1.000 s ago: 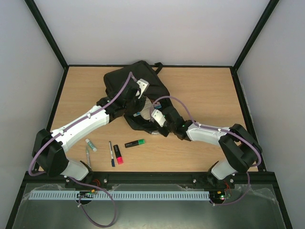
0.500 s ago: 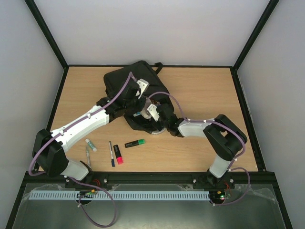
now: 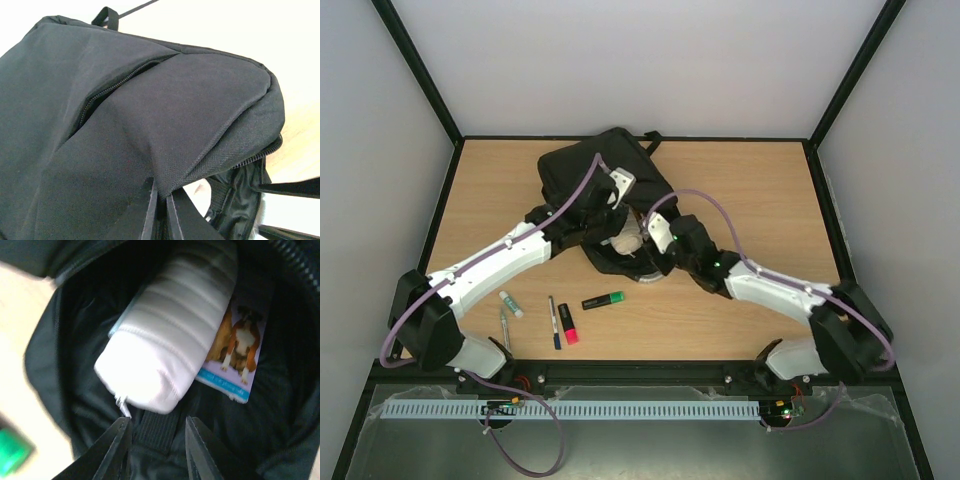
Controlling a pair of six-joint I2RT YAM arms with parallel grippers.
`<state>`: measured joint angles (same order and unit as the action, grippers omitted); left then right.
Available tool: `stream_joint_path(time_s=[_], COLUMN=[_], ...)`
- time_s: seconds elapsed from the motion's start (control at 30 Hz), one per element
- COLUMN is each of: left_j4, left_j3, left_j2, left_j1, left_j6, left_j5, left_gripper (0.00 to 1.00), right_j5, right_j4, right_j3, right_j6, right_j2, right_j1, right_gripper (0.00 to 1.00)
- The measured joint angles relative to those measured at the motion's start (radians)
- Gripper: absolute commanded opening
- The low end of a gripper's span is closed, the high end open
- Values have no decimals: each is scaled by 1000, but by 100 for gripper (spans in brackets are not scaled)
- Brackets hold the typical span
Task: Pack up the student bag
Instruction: Place the stationery in the student bag, then zip the student bag at the center of the board.
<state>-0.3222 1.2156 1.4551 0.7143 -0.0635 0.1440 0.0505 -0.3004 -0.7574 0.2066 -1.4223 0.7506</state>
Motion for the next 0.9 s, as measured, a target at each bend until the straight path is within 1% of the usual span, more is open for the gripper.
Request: stream_joint_path(time_s=[0.1,0.17,0.27,0.33,0.37,0.4,0.43,0.47,0.53,0.63,0.67,0.73,0.8,0.83,0.9], left_j4=[-16,-34,-53,-61,-67,-74,-81,-90,-112,-119,-114,-97,-62,-37,1], left_j3=[1,1,-5,-18,-25,-29,-32,-33,-35,-62,-79,-110,-132,-136,-135], left_j2=[14,30,52,56,58,63,68,75,82,57,31,-40,-120,-155,-179], left_j1=[18,27,38,43,47,55,65,79,110,142,143,115,40,-21,-120], left_j6=[0,-5,-21,-29,-35,-34,-33,-28,-12,-1,-3,-18,-58,-87,-143], left_j5=[-2,-13,-43,-75,-100,-122,-144,-162,-193,-219,-218,-209,-200,-195,-180], left_gripper=[3,6,17,30,38,53,61,68,78,93,96,97,97,97,97], right_j5=[-38,-75,-120,-151,-162,-174,-182,-187,-180,-135,-122,-102,-99,-100,-110], right_j4=[96,197,281,319,334,343,352,356,359,355,355,355,352,351,349], right_j3=[66,101,103,102,99,96,93,89,81,72,67,45,17,1,-34], right_j6=[37,56,53,40,34,27,19,11,-9,-44,-58,-85,-113,-126,-151], right_j2=[133,233,317,377,400,423,441,456,475,478,471,443,399,372,313], right_j1=[0,-10,-52,-101,-121,-145,-165,-183,-208,-235,-246,-277,-306,-319,-338], right_gripper=[33,34,35,35,36,36,35,33,32,35,36,40,48,52,57])
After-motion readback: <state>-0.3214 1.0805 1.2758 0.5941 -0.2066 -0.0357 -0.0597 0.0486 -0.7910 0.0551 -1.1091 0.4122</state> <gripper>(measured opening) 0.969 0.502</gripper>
